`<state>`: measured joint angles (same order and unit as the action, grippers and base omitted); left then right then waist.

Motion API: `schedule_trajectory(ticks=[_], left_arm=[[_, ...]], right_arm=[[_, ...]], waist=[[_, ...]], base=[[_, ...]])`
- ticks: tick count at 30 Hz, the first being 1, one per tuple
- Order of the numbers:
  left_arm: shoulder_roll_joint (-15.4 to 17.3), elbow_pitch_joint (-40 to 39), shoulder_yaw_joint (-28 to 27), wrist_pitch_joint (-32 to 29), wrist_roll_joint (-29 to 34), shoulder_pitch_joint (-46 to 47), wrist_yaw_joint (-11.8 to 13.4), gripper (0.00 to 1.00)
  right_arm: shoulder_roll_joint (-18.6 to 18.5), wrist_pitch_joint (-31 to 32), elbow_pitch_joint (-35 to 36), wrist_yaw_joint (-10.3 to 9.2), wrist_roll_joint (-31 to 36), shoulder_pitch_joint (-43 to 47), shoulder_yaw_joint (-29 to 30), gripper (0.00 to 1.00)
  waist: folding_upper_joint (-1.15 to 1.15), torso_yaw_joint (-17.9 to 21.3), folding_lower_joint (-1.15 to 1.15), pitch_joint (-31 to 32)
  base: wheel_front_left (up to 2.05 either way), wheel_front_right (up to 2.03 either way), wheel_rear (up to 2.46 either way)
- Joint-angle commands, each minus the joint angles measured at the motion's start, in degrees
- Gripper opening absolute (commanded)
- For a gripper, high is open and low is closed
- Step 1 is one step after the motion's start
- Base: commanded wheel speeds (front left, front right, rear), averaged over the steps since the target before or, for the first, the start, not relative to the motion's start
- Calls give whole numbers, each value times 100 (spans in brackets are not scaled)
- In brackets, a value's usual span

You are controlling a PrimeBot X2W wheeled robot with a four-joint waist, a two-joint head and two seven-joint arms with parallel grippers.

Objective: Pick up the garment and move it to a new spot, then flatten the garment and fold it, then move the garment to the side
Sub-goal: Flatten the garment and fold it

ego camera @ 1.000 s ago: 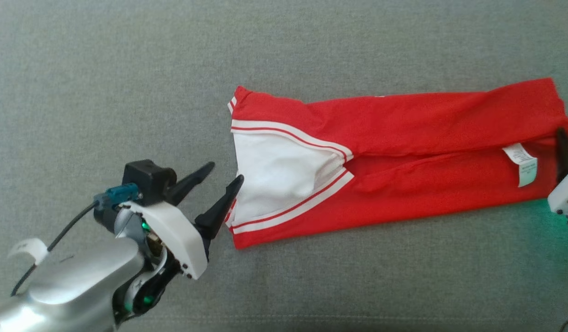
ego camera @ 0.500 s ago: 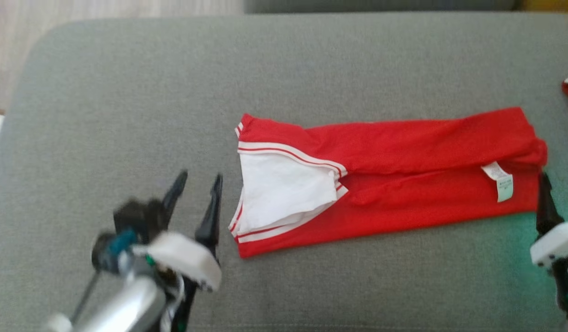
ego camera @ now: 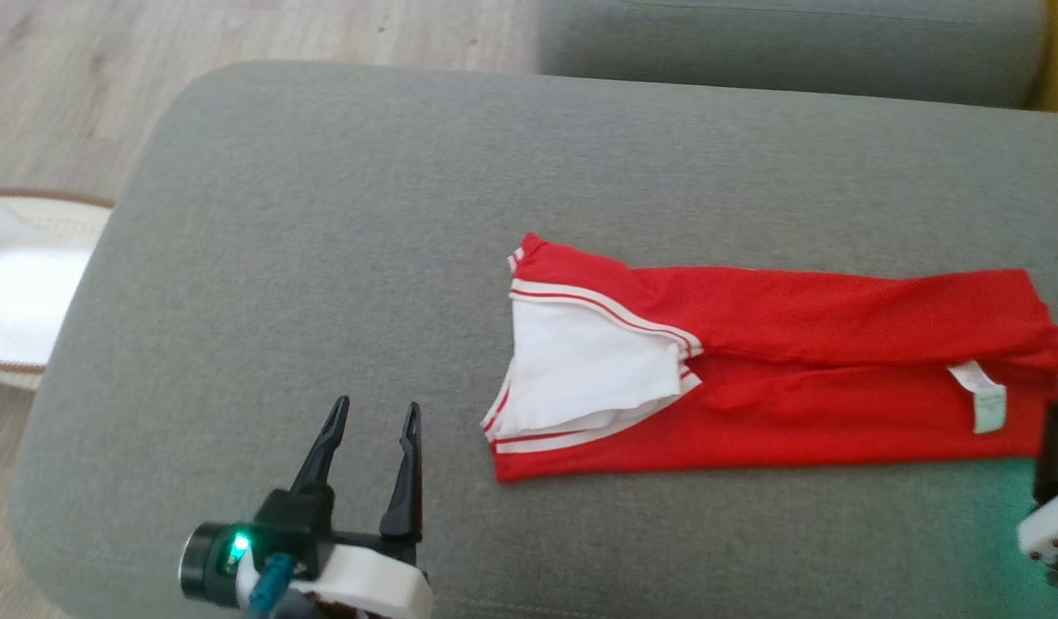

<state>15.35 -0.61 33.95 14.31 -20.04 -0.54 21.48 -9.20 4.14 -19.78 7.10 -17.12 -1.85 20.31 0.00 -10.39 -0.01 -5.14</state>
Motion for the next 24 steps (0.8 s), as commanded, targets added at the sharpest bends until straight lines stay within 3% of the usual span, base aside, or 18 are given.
schedule_trajectory(ticks=[1,11,24], left_arm=[[-139,-245,-339,68,358,82,-118,100],[-580,-214,-469,69,979,41,-564,100],[-931,-177,-798,69,1296,154,-1021,100]], right_arm=[[-129,107,83,39,100,-201,133,100],[-390,782,-522,39,671,-1029,954,100],[-648,1227,-1369,39,969,-1803,874,100]], waist=[[0,-175,1,-59],[0,-434,1,-350],[0,-386,1,-719]], base=[[0,0,0],[0,0,0],[0,0,0]])
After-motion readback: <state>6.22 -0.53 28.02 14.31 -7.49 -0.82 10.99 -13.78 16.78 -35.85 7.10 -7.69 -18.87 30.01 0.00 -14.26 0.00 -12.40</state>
